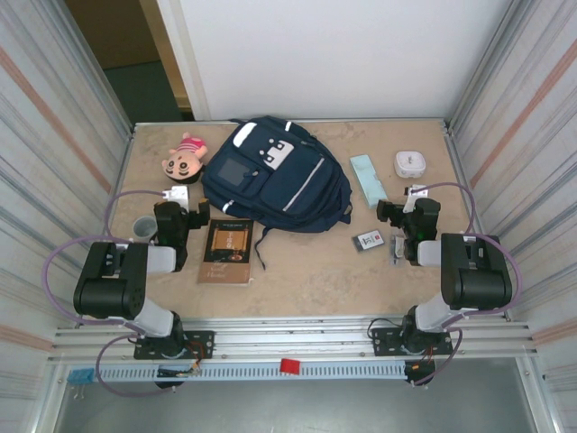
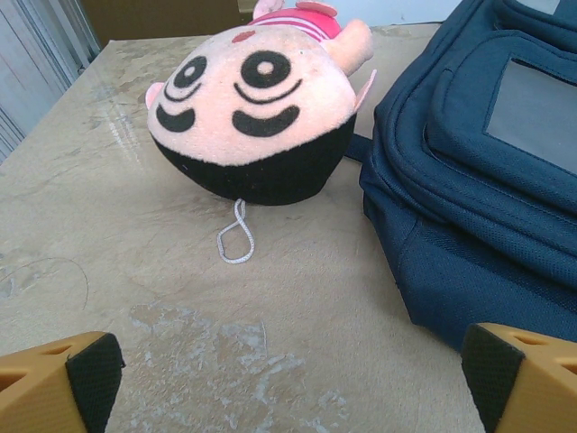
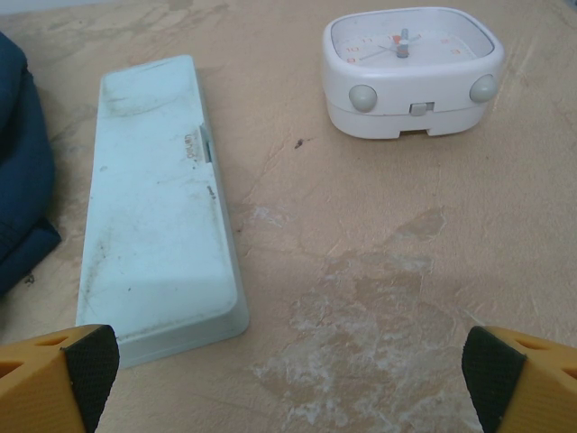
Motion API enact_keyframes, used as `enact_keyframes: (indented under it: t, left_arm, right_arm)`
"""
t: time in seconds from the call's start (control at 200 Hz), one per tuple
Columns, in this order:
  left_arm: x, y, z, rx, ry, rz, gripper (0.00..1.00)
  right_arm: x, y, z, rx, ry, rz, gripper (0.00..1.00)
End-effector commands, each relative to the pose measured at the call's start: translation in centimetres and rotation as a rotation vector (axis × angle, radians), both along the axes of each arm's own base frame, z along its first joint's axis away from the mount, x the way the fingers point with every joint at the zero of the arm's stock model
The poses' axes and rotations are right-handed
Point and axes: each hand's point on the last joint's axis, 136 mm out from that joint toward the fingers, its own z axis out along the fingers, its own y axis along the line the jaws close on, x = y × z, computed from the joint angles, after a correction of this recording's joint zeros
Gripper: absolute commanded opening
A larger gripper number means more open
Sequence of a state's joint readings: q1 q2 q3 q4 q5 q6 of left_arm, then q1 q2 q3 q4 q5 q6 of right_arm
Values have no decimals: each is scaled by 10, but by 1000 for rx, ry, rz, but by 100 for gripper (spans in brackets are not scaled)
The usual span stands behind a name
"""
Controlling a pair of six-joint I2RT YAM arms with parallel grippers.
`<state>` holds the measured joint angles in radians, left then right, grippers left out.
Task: Pack the student bag
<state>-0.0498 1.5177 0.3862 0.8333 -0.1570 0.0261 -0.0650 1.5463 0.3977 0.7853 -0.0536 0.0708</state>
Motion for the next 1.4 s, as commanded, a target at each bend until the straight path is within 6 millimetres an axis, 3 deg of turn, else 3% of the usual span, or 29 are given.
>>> enact_keyframes:
  t: [0.0,0.09,0.165,0.261,0.336,0.436,0.521,0.606,0.661,0.742,0.787,0.947,1.052,1.208,1.393]
  left_arm:
    - [1,0,3,7,-6,3,98]
    - [0,-1,8,29,-2,14,95]
    - [0,-8,21,76,-46,-3,94]
    - [-1,-25,43,145,16,-23,94]
    - [0,-39,68,102,55,-34,93]
    - [-1,-72,100,-51,106,-99,89]
    - [0,-102,120,-187,163,-152,85]
    - [7,-126,127,-270,234,-180,82]
    - [16,-136,122,-297,297,-183,79]
    - [28,-145,105,-311,376,-172,75]
    - [33,-149,93,-318,409,-163,75]
    - [44,-160,48,-321,505,-161,74]
    - [49,-167,14,-330,586,-155,72]
    - [57,-174,-23,-323,653,-143,71]
    - [66,-180,-43,-314,683,-145,71]
  right_arm:
    - [5,2,10,25,-32,6,99]
    - [6,-5,17,37,-39,-21,99]
    - [6,-8,34,37,1,-40,99]
    - [12,-6,84,56,46,-34,99]
    - [15,1,123,102,125,-35,99]
    - [17,27,164,139,225,34,99]
    - [22,57,187,131,250,96,99]
    - [29,91,190,126,281,158,99]
    - [35,115,184,142,305,206,99]
    - [42,155,168,215,335,333,81]
    - [46,173,156,262,346,383,78]
    - [67,195,100,270,405,353,76]
    - [69,204,56,259,497,343,75]
    - [49,211,9,282,610,316,72]
    - [-9,219,-21,335,709,301,69]
